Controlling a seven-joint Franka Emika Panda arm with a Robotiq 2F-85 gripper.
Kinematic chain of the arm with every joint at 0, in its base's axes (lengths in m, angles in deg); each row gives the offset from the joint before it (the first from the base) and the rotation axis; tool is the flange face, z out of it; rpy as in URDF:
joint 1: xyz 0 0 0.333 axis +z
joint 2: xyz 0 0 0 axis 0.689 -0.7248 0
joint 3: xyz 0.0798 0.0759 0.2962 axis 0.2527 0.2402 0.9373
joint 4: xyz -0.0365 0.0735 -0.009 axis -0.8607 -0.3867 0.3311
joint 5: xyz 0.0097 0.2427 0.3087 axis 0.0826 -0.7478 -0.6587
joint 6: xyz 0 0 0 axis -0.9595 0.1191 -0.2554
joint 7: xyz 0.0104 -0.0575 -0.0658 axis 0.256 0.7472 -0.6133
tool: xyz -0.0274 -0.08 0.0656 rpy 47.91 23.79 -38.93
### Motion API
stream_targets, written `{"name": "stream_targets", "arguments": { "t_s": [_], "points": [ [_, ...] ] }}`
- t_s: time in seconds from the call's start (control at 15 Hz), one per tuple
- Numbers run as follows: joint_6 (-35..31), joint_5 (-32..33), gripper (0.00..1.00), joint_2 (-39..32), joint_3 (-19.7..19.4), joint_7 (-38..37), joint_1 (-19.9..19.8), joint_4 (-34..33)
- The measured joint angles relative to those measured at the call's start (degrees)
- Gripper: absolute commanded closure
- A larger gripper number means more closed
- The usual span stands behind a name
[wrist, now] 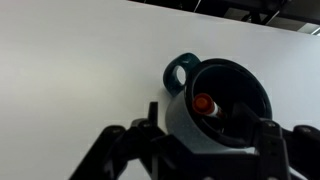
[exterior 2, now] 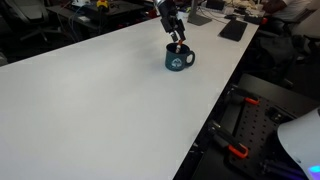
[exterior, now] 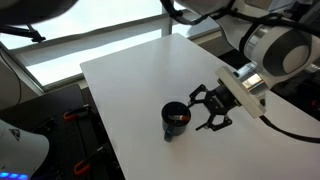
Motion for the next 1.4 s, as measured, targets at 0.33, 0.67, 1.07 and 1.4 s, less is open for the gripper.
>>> {"name": "stream_targets", "arguments": {
  "t_s": [0.33,0.67,1.07,1.4],
  "points": [
    [0.0,0.0,0.03,0.0,0.0,0.0,0.5,0.0],
    [0.3,-0.3,0.07,0.0,0.0,0.0,0.6,0.1],
    [3.7,-3.4,0.03,0.0,-0.1,-2.9,0.0,0.7],
    [4.9,-6.2,0.26,0.0,-0.2,-5.9,-1.0,1.2]
  ]
}}
